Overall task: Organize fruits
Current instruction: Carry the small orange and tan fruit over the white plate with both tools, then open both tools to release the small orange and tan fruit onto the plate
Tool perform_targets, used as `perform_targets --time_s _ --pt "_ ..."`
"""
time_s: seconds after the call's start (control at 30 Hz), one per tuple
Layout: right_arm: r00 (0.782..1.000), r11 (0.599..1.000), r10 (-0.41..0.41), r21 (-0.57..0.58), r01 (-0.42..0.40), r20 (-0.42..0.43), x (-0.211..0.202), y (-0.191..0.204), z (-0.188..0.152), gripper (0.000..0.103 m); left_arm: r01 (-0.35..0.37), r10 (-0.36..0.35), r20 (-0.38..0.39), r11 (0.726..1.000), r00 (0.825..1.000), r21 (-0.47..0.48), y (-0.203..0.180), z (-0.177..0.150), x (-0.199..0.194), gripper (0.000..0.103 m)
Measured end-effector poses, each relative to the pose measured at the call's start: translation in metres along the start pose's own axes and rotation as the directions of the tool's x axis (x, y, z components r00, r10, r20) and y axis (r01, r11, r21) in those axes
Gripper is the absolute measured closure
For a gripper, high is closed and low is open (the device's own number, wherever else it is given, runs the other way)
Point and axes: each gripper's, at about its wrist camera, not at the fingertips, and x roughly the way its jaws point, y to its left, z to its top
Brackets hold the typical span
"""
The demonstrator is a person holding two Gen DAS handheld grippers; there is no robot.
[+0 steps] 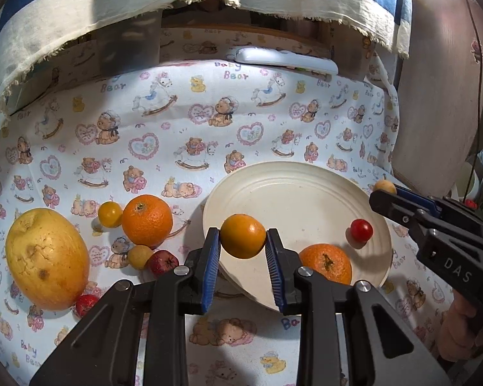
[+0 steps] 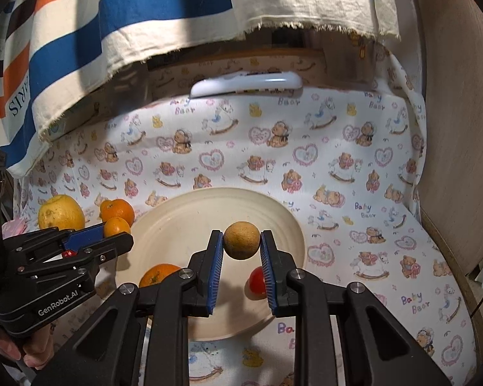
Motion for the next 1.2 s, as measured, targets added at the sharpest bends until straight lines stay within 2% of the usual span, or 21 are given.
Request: perform_targets --time_s 0.6,0.7,0.8,1.0,1.2 --pt "0.999 1.000 -0.005 -0.001 0.005 -0.036 0.009 0.000 -0.003 0.079 -0.007 0.006 -0.031 1.000 0.999 -0.022 0.005 -0.002 0.006 0.074" --pt "0.999 1.000 -0.004 -0.001 0.004 -0.040 0.010 0.000 -0.003 0.079 -0.016 0.015 -0.032 1.000 0.999 -0.020 0.005 -0.002 0.006 0.066" --pt "0.999 1.000 -0.005 0.004 0.005 -0.051 0.012 -0.001 -0.004 0.078 -0.022 0.021 -0.034 1.000 0.999 -0.012 0.004 -0.002 0.006 0.065" --pt "0.999 1.000 -0.009 0.007 0.009 -0.052 0.012 -0.002 -0.004 0.071 -0.034 0.034 -0.018 0.999 0.999 -0.010 0.003 -0.002 0.003 0.042" --pt "1.000 1.000 -0.012 0.015 0.012 -0.005 0.002 -0.004 -0.001 0.069 -0.042 0.042 0.023 0.999 0.999 -0.013 0.003 -0.002 -0.005 0.040"
